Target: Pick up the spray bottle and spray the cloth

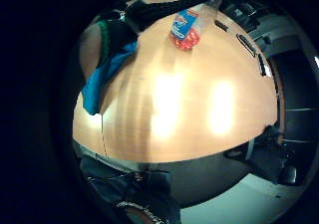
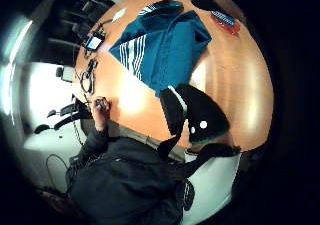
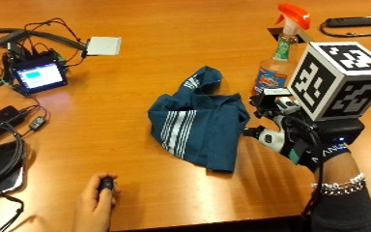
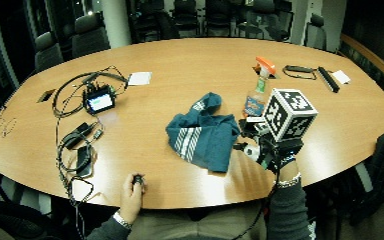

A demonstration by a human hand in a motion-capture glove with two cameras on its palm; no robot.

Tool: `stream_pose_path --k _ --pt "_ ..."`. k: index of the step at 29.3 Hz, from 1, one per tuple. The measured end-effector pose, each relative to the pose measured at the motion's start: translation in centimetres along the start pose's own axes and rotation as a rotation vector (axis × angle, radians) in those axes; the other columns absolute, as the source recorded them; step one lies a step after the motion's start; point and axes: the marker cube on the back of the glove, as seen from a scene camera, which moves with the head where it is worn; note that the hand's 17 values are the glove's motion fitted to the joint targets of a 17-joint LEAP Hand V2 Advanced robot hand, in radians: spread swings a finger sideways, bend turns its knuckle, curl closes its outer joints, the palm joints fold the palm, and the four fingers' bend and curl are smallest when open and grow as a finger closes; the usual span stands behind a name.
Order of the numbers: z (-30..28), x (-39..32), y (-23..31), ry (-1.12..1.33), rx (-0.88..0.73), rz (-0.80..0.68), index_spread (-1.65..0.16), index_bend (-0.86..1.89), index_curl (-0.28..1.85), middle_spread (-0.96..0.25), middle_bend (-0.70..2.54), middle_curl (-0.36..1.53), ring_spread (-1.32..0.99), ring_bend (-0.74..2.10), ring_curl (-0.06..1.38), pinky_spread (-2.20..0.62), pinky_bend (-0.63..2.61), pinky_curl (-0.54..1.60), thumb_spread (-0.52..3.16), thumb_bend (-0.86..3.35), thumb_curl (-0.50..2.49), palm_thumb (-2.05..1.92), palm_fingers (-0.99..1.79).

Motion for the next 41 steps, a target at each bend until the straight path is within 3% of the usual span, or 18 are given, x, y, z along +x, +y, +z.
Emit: stream_pose_path --k 8,19,31,36,41 --pt "0.4 -0.6 -0.5 -0.003 -0.007 -0.011 -0.34 0.25 0.19 -0.04 0.18 0.13 -0.02 0.26 0.14 0.2 0.46 0.2 0.81 0.28 0.11 0.47 0.53" --pt "0.9 -1.6 -2.5 -0.008 0.028 0.002 -0.39 0.21 0.26 -0.04 0.17 0.18 -0.02 0.26 0.19 0.24 0.44 0.25 1.08 0.23 0.16 0.5 0.54" --pt "0.8 2.6 -7.4 -0.104 0.316 0.25 -0.38 0.13 0.27 -0.06 0.21 0.25 -0.07 0.37 0.26 0.2 0.39 0.27 1.17 0.18 0.2 0.54 0.72" --pt "1.3 4.2 -10.7 -0.219 0.423 0.315 -0.36 0.12 0.27 -0.07 0.21 0.28 -0.09 0.42 0.29 0.17 0.37 0.28 1.19 0.16 0.22 0.57 0.77" --pt "1.4 5.2 -12.9 -0.543 0.453 0.346 -0.35 0.11 0.26 -0.08 0.23 0.3 -0.11 0.44 0.31 0.14 0.35 0.29 1.15 0.16 0.25 0.65 0.79"
